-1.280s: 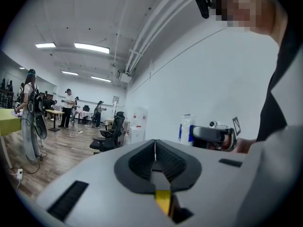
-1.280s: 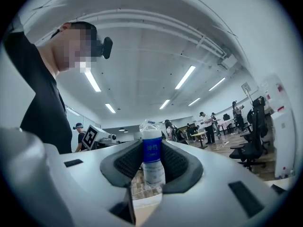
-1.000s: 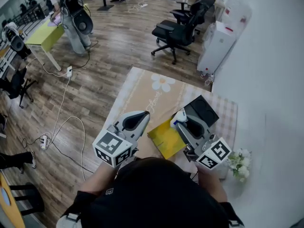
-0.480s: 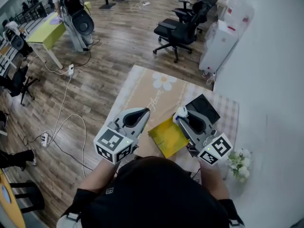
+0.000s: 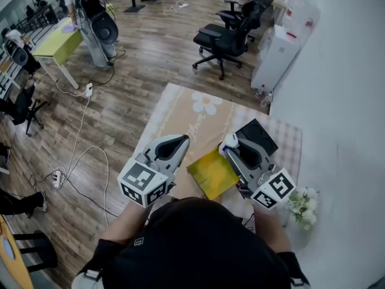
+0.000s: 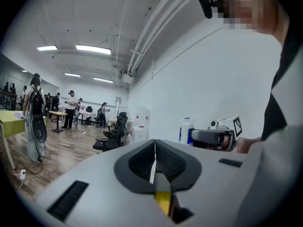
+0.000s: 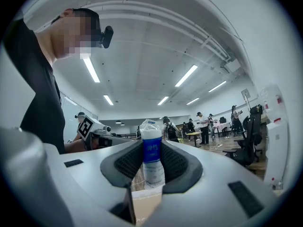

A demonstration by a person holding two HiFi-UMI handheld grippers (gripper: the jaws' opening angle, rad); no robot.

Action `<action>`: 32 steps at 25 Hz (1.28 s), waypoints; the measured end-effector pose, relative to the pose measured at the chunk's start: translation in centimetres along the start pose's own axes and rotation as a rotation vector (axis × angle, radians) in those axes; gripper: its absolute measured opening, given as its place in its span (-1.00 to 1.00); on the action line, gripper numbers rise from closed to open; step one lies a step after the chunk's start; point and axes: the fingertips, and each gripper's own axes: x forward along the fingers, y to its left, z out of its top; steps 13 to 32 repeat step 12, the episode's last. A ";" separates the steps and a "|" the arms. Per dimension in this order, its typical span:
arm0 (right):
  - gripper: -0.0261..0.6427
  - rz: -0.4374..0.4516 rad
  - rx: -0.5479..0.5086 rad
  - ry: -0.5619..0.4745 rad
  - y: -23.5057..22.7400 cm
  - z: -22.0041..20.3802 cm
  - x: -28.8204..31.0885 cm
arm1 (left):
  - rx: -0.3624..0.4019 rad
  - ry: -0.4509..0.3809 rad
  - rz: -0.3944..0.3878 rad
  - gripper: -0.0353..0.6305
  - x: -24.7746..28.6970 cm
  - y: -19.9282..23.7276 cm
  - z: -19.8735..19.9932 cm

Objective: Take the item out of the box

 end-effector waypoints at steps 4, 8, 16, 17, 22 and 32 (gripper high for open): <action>-0.56 0.015 -0.015 0.006 0.6 0.3 0.3 | 0.001 -0.005 -0.010 -0.85 0.1 -0.4 0.4; -0.56 0.015 -0.011 0.007 0.6 0.2 0.1 | -0.003 0.001 -0.009 -0.85 0.1 -0.4 0.0; -0.56 0.015 -0.003 0.011 0.5 -0.1 0.1 | -0.006 0.004 -0.006 -0.85 0.1 -0.3 -0.3; -0.56 0.015 -0.003 0.011 0.5 -0.1 0.1 | -0.006 0.004 -0.006 -0.85 0.1 -0.3 -0.3; -0.56 0.015 -0.003 0.011 0.5 -0.1 0.1 | -0.006 0.004 -0.006 -0.85 0.1 -0.3 -0.3; -0.56 0.015 -0.003 0.011 0.5 -0.1 0.1 | -0.006 0.004 -0.006 -0.85 0.1 -0.3 -0.3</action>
